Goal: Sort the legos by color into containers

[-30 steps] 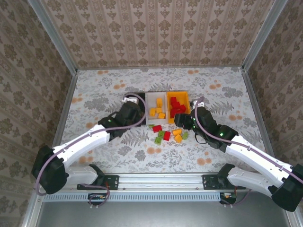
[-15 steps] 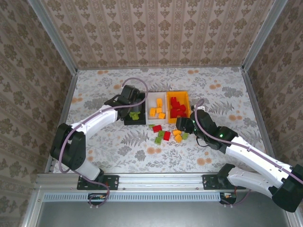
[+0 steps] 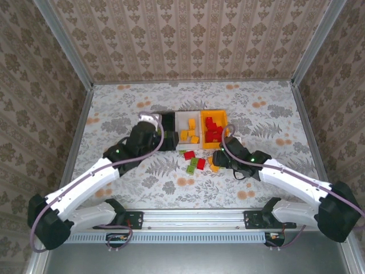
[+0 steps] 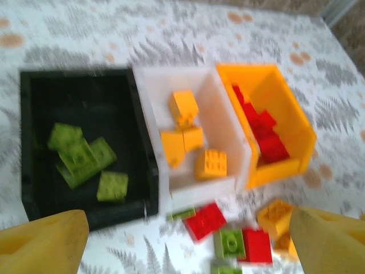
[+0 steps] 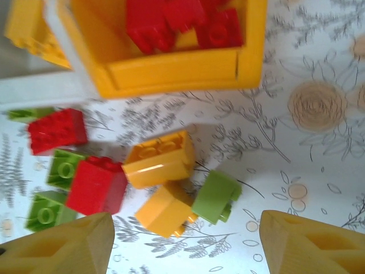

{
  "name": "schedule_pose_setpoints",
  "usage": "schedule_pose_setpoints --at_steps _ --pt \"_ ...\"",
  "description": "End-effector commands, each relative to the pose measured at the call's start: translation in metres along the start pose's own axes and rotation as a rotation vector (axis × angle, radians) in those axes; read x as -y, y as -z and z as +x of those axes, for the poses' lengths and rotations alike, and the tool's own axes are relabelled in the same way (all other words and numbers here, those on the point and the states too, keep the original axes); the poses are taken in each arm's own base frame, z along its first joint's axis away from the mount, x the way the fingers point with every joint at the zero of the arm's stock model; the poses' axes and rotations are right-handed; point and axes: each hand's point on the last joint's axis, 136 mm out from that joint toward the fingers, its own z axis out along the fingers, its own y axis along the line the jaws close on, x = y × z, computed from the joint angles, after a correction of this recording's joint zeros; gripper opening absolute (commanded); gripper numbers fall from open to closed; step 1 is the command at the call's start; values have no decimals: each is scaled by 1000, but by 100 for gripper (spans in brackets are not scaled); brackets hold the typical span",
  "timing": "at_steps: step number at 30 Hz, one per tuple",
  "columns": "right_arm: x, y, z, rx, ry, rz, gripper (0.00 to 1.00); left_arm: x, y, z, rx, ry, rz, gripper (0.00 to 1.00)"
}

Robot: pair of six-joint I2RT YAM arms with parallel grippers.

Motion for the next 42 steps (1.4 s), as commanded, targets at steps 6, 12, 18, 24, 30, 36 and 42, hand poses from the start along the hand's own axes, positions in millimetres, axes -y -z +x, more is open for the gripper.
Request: schedule_pose_setpoints --at_steps 6,12,18,24,30,36,42 --pt "20 -28 9 -13 -88 107 62 -14 6 77 -83 99 -4 100" --pt "23 -45 8 -29 -105 150 57 -31 7 107 -106 147 -26 100" --pt "34 -61 22 -82 -114 186 49 -42 13 111 -83 167 -46 100" --pt "39 -66 30 -103 -121 190 33 -42 17 106 -65 155 -43 100" --pt "22 -30 7 -43 -45 91 22 -49 20 106 -65 137 -66 100" --pt "-60 10 -32 14 108 -127 21 -63 30 109 -58 138 -104 100" --pt "-171 -6 -66 29 237 -298 22 -71 37 120 -80 157 -113 100"
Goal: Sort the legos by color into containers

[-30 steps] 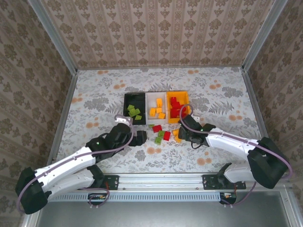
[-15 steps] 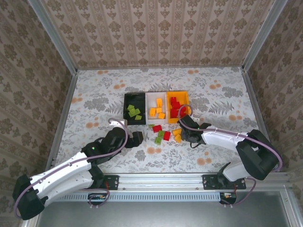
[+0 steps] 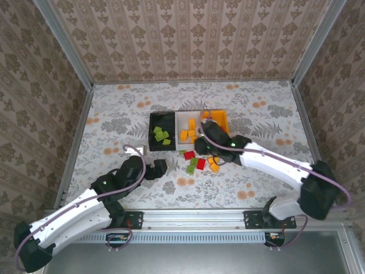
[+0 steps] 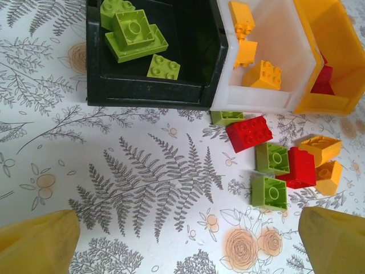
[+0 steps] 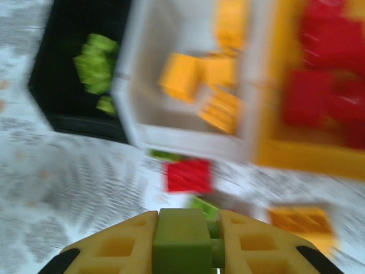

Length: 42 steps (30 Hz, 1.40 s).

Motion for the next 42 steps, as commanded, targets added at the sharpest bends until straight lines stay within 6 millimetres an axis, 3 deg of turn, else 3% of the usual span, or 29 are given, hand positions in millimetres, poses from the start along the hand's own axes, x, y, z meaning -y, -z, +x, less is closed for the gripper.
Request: schedule_pose_setpoints --at_steps 1,6,10,13,16,20,25,30,36,42 --pt "-44 -30 -15 -26 85 -90 22 -20 1 15 -35 -5 -60 99" --pt "-86 -85 -43 -38 101 -141 22 -25 4 23 -58 6 -61 99" --pt "-97 -123 -56 -61 78 -138 24 -26 6 24 -67 5 -61 99" --pt "-97 -138 -67 -58 45 -141 30 -26 7 25 -74 -4 -64 98" --pt "-98 -139 -79 -42 19 -160 45 -26 6 25 -74 -9 -66 98" --pt "-101 -119 -93 1 9 -185 63 -21 2 22 -74 -25 -57 98" --pt "-87 -71 -101 80 -15 -188 68 1 -12 13 -92 -82 -26 98" --pt "-37 -30 -73 99 -79 -130 71 38 -46 11 -165 -196 -15 96" --pt "18 13 -37 115 -128 -75 73 80 -92 35 -275 -370 -31 86" --pt "49 50 -19 161 -157 -60 76 86 -125 62 -342 -450 -107 78"
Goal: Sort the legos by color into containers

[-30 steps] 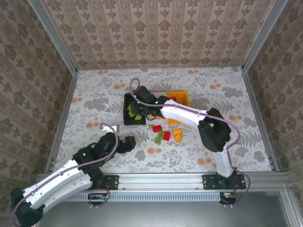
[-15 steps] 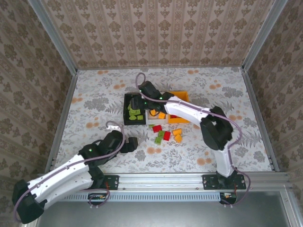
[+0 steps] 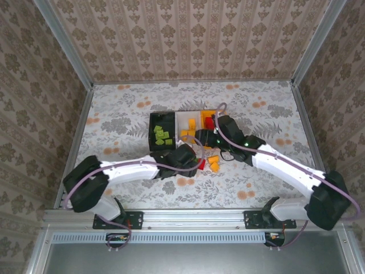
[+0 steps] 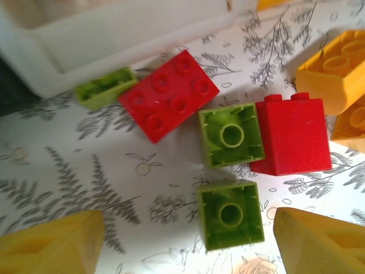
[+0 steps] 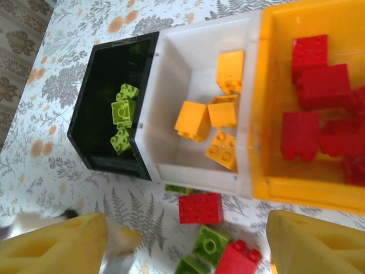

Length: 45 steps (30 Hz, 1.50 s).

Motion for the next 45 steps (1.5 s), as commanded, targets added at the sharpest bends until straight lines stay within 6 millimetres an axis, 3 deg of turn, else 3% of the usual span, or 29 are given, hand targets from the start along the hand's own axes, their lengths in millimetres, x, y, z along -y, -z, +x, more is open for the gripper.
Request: schedule_pose_setpoints --at_steps 1,9,16,19,25,29,32,37,43,45 --pt "14 20 -1 43 -24 17 76 2 -11 -2 1 -51 -47 76" --pt "28 43 -3 101 -46 20 76 4 -37 16 -50 -82 -87 59" --pt "36 47 -3 116 -63 36 77 6 -31 22 -40 -82 -88 42" --pt "39 46 -1 115 -73 47 77 0 -17 22 -23 -58 -98 37" --pt "45 43 5 107 -92 59 77 -25 42 2 109 4 -95 36" --pt "51 38 12 93 -99 72 77 -58 75 -28 194 85 -90 37" --pt "56 33 19 71 -107 91 77 -90 84 -57 237 168 -94 37" --pt "66 28 32 20 -103 135 76 -134 62 -98 209 255 -126 37" --pt "80 26 57 -56 -102 176 76 -158 21 -124 138 309 -167 37" --pt "85 25 67 -80 -106 184 76 -162 12 -129 122 333 -171 43"
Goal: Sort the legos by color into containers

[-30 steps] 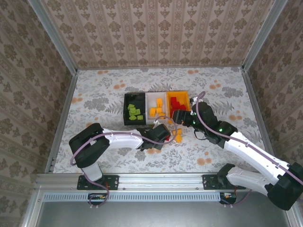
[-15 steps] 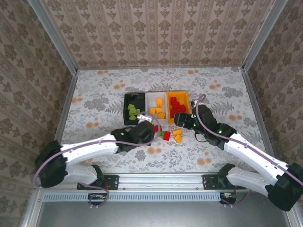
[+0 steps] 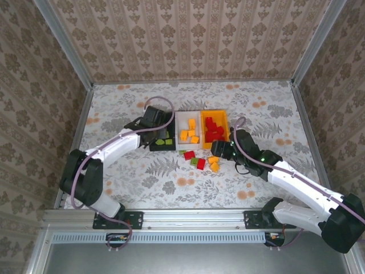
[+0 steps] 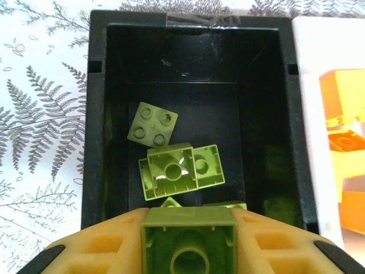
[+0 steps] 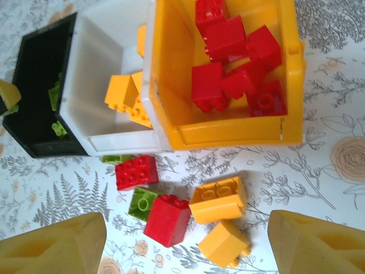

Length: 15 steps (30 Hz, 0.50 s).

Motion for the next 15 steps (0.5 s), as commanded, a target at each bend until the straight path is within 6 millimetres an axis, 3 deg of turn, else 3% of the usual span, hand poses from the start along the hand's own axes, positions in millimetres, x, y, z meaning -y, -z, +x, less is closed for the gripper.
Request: schedule_pose_setpoints --at_steps 1,4,7,11,13,15 --pt "26 -6 30 -82 -17 73 76 6 -12 -15 -33 17 21 50" --pt "35 -13 46 -138 -8 102 76 21 -1 -20 -37 35 71 68" --pt "37 -24 60 -196 14 108 76 41 27 -26 23 18 141 83" --pt "38 -41 73 -251 62 119 75 63 75 -26 96 -5 239 91" --pt "37 -49 77 -276 99 129 75 68 96 -19 123 -8 281 99" --pt "36 -58 81 -300 140 146 75 70 109 -1 133 -17 306 100"
